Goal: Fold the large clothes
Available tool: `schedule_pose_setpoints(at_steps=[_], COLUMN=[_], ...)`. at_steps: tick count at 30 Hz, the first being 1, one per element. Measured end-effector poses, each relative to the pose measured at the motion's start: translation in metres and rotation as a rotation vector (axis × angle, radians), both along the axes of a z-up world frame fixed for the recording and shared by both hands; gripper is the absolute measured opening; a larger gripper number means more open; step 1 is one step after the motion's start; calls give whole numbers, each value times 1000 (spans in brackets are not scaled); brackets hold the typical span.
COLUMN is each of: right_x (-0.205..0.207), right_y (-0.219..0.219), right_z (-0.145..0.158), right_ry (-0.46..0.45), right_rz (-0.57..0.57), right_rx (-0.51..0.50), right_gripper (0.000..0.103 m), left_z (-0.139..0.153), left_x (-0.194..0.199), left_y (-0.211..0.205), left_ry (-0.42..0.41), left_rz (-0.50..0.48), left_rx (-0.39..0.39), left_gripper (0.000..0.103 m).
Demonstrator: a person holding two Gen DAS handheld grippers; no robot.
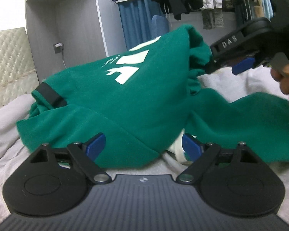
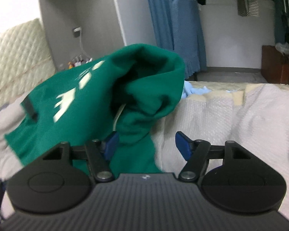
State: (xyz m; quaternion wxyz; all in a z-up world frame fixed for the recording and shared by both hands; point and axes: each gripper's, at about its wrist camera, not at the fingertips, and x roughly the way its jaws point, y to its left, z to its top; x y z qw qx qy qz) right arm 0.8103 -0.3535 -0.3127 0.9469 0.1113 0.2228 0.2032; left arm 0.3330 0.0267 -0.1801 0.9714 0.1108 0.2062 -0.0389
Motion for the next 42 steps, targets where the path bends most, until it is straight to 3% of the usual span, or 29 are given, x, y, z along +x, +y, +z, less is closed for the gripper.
schedule_pose_setpoints(at_steps=[5,7,9,10,11,12,17,27,35,42], right_x=[36,48,57,58,58,58,44,-28,-122,-201], right_y=[9,13,19,20,20,20,8,-30,-58,-102], right_z=[-2,0,2,3,5,6,20,75,130,142], right_ry=[-16,-7,0,-6,-7,-2,-36,-120,-241,-324], right_rz=[6,20,11,-11,-42,-63,-58,-3,69,72], right_rx=[69,97,90,81,69,62,90,104,104,170], right_gripper=[69,69,68,57,33,29,18,15,14,14], left_z=[-16,-17,-14,-12,-8,-5,26,97,154,187], left_x=[34,40,40,40,38,36,22,-65,-175,-280], left_y=[5,6,8,10,12,16,43,100,146,177], left_ry=[33,40,40,30,14,0,-25,-76,-190,-333], left_rz=[37,37,29,36,44,53,78,211,314,363], left_rx=[-41,-43,-54,-58,-66,-76,-138,-265,-332,-434], left_gripper=[75,64,33,29,19,14,11,8,6,6])
